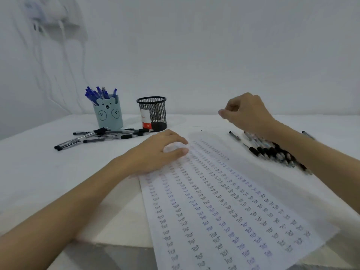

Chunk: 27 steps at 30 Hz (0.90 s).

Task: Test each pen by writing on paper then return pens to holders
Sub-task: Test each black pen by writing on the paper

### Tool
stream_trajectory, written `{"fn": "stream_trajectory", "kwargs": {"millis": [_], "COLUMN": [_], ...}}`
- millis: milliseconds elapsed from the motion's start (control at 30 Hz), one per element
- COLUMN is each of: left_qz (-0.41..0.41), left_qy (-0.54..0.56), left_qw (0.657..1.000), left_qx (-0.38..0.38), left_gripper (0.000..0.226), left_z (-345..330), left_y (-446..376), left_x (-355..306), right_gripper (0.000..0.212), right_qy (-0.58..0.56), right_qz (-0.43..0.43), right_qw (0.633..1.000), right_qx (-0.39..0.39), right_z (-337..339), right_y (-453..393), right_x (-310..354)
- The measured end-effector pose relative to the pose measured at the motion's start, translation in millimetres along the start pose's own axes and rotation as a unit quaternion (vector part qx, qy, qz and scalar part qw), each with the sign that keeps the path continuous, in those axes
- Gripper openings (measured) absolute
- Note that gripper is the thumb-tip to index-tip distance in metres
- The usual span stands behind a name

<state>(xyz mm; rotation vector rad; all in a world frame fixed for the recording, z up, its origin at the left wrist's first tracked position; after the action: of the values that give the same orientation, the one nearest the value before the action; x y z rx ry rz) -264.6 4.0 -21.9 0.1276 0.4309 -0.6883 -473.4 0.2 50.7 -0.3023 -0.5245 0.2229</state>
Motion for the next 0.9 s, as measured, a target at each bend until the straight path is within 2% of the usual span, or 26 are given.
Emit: {"fn": "stream_trajectory", "kwargs": {"millis": [167, 300, 400, 467, 533, 567, 633, 733, 767, 867, 900], "left_qz": [0.07, 0.117, 0.142, 0.153, 0.154, 0.153, 0.15, 0.151, 0.151, 0.148, 0.146], "left_qy": [-0.017, -0.016, -0.011, -0.004, -0.015, -0.019, -0.02, -0.026, -0.026, -0.025, -0.025], "left_qw": [0.996, 0.988, 0.981, 0.978, 0.978, 0.978, 0.977, 0.976, 0.977, 0.978, 0.978], "left_qx": [-0.046, -0.097, -0.131, -0.14, -0.137, -0.138, -0.147, -0.152, -0.149, -0.145, -0.146], "left_gripper": [0.046, 0.043, 0.03, 0.029, 0.039, 0.04, 0.03, 0.025, 0.025, 0.025, 0.025], "left_z": [23.7, 42.4, 47.8, 46.2, 44.0, 43.1, 43.8, 44.7, 44.4, 44.1, 44.1], "left_y": [64.5, 112.1, 135.1, 138.9, 137.3, 135.4, 136.2, 137.5, 137.1, 136.3, 136.6], "left_x": [57.4, 95.6, 118.3, 125.1, 127.0, 125.5, 126.2, 129.8, 131.1, 131.5, 131.9], "right_gripper": [0.021, 0.015, 0.025, 0.032, 0.035, 0.029, 0.005, 0.027, 0.027, 0.007, 0.011], "right_qy": [0.021, 0.13, 0.213, 0.245, 0.274, 0.29, 0.325, 0.328, 0.32, 0.306, 0.297], "right_qz": [0.132, 0.202, 0.208, 0.191, 0.167, 0.163, 0.163, 0.178, 0.184, 0.209, 0.21], "right_qw": [0.984, 0.947, 0.923, 0.917, 0.914, 0.911, 0.906, 0.908, 0.911, 0.916, 0.92], "right_qx": [0.118, 0.212, 0.242, 0.251, 0.25, 0.244, 0.218, 0.19, 0.183, 0.153, 0.145], "right_z": [-44.3, -107.3, -153.6, -177.2, -192.6, -195.3, -198.7, -203.8, -205.7, -204.2, -200.7], "right_y": [-19.1, -36.9, -55.7, -67.4, -76.3, -78.0, -79.8, -83.7, -85.0, -90.0, -91.4], "right_x": [99.4, 158.4, 183.9, 190.5, 192.0, 190.8, 192.2, 193.5, 193.5, 193.6, 192.8]}}
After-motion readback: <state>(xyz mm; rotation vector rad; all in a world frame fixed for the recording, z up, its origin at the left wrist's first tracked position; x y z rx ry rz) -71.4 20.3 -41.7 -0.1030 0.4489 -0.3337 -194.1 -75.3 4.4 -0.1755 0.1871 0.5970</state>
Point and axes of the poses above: each hand's wrist, its own y-axis away from the middle knuckle, its own z-axis out of the back of the hand, x = y × z, the point moved 6 cm from there along -y, towards the middle knuckle, and after that the axes turned 14 degrees about x, right-handed, at the moved point
